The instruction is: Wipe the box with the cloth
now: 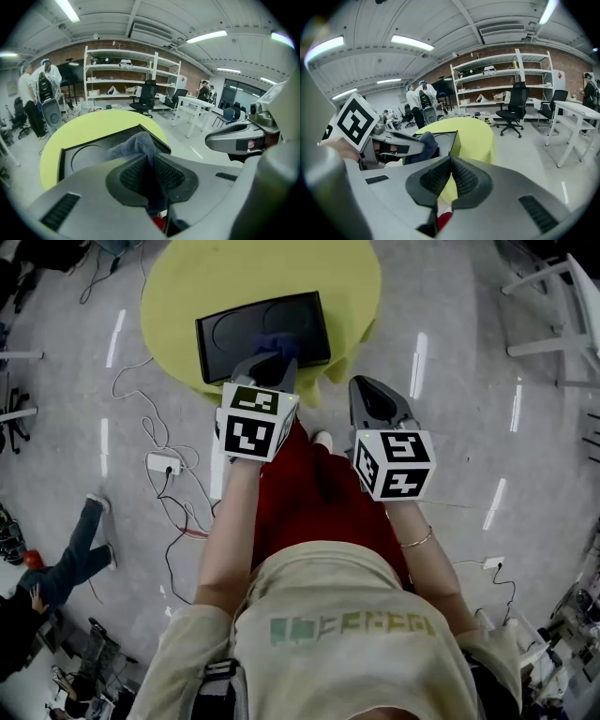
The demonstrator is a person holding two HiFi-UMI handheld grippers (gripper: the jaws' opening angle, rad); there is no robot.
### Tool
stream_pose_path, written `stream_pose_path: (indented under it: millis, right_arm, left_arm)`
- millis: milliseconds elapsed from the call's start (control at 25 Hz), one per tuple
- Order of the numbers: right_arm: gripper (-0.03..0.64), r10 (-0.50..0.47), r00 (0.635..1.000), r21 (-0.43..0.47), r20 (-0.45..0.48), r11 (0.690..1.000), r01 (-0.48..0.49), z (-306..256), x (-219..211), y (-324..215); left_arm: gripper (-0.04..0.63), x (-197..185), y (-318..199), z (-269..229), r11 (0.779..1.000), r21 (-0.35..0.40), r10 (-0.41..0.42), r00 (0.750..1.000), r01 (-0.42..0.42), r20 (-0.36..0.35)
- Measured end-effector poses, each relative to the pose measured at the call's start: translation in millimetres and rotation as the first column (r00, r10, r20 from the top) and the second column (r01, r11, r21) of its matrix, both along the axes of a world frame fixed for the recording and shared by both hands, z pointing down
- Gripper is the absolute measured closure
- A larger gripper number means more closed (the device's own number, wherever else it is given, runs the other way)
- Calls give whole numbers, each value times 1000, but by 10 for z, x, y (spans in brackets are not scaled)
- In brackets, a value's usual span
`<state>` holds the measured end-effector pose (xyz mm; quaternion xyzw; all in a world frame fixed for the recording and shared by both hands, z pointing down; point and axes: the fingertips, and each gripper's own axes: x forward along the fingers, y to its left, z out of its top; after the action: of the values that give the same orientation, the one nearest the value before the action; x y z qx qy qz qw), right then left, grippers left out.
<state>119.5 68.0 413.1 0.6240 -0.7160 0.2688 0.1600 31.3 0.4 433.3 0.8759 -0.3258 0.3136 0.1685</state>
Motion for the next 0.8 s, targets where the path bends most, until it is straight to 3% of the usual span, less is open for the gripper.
stream_pose_path:
  millis: [400, 800]
  right_arm:
    - [578, 111, 994, 3, -8, 994, -111, -10, 469, 281]
    - [578, 139, 990, 57, -15, 989, -138, -198, 738, 366]
  left_arm:
    - [535, 656, 217, -40, 991, -1, 131, 991, -131, -26]
    - [535, 1087, 356, -353, 984, 55, 177, 974, -171, -141]
